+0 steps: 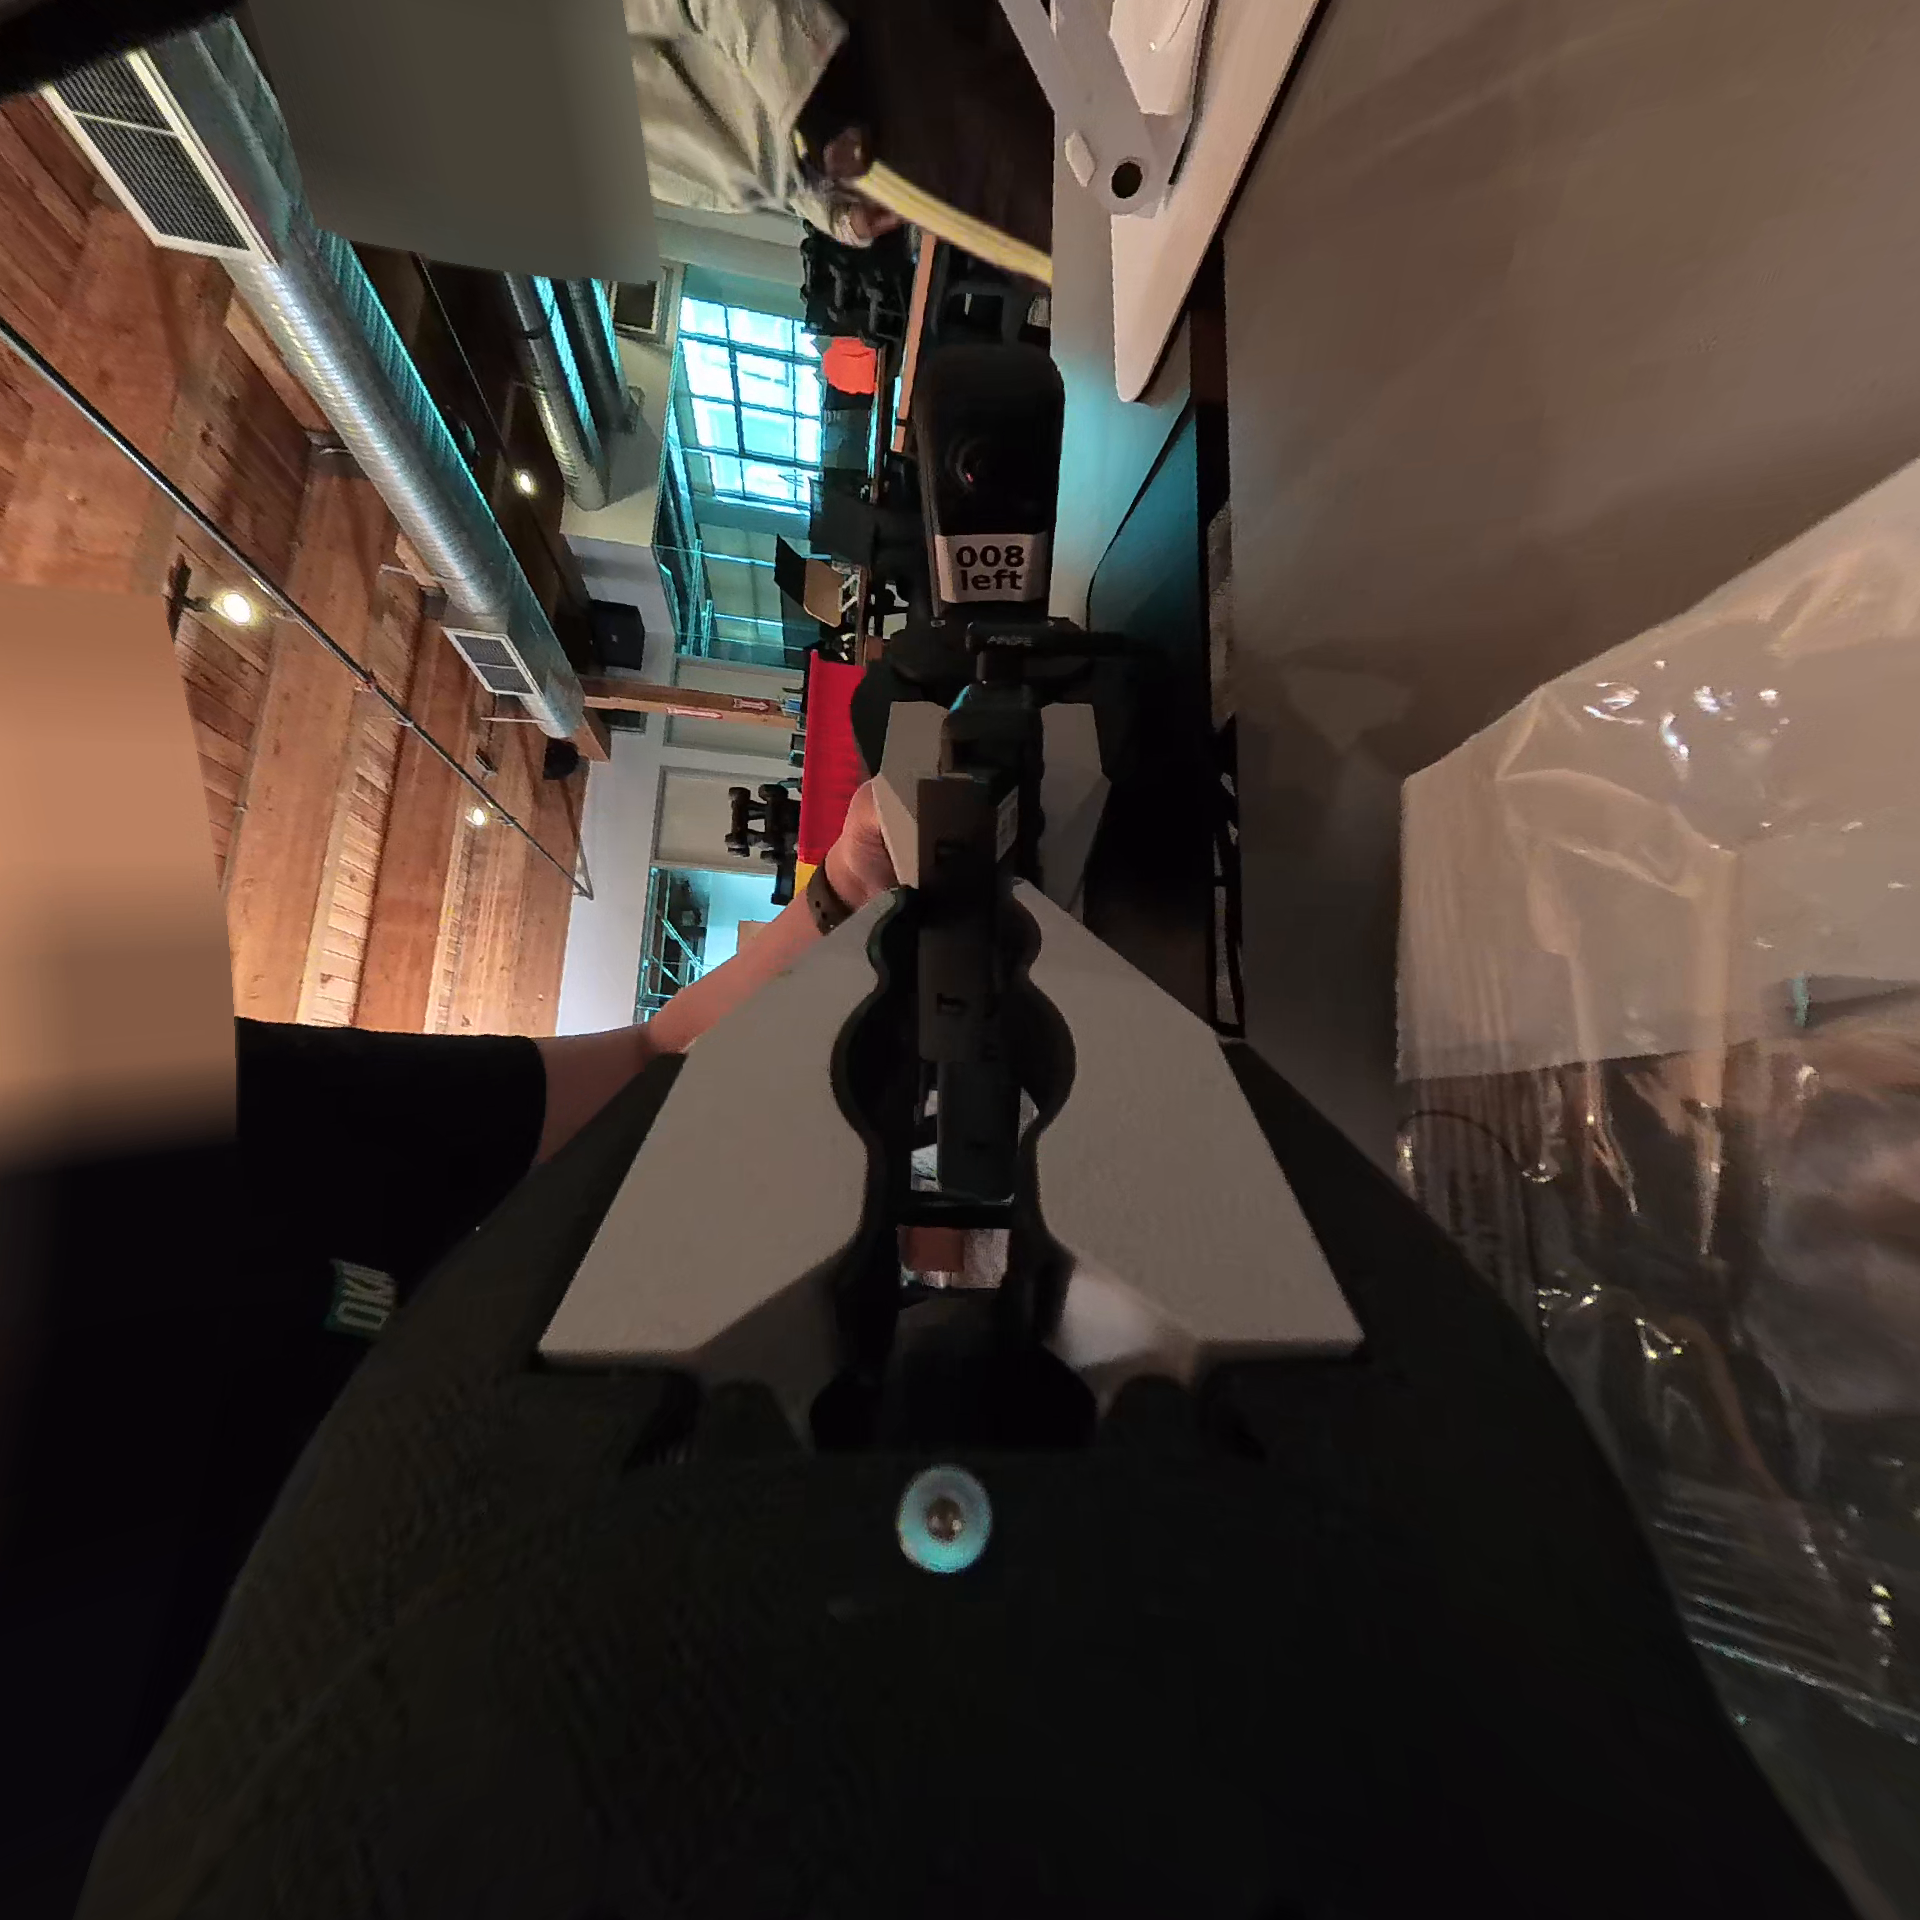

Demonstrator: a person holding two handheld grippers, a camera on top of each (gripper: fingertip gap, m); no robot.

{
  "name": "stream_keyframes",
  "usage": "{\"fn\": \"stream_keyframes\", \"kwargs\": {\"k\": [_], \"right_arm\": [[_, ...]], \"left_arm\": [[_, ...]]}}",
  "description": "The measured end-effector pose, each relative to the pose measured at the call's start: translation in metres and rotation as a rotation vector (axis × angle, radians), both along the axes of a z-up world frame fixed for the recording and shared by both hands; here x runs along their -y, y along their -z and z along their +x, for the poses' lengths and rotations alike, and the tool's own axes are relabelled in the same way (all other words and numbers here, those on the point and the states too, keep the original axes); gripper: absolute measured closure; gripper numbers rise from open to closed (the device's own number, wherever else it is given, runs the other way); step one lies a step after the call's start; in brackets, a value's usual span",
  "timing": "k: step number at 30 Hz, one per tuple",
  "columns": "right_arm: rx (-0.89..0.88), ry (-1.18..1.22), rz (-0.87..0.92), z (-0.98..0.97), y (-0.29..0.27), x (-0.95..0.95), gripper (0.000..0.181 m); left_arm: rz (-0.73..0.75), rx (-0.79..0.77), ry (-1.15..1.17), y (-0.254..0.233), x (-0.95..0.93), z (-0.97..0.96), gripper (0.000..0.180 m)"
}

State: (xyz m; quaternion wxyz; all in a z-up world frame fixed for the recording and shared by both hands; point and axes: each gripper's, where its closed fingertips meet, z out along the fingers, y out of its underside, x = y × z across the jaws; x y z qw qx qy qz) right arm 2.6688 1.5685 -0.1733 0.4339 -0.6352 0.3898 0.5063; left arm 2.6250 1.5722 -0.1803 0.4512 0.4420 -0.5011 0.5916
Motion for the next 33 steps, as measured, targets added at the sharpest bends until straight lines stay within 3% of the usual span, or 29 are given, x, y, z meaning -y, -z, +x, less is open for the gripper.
{"fn": "stream_keyframes", "kwargs": {"k": [10,23,33], "right_arm": [[-0.055,0.074,0.099,0.017,-0.018,0.008,0.168],[0.054,0.095,0.080,0.025,-0.023,0.030,0.168],[-0.056,0.082,0.183,0.008,-0.035,0.008,0.168]], "left_arm": [[-0.063,-0.011,-0.003,-0.007,-0.004,0.000,0.159],[-0.212,-0.028,0.026,-0.025,-0.013,-0.003,0.159],[-0.225,-0.030,0.053,-0.026,-0.014,-0.005,0.159]]}}
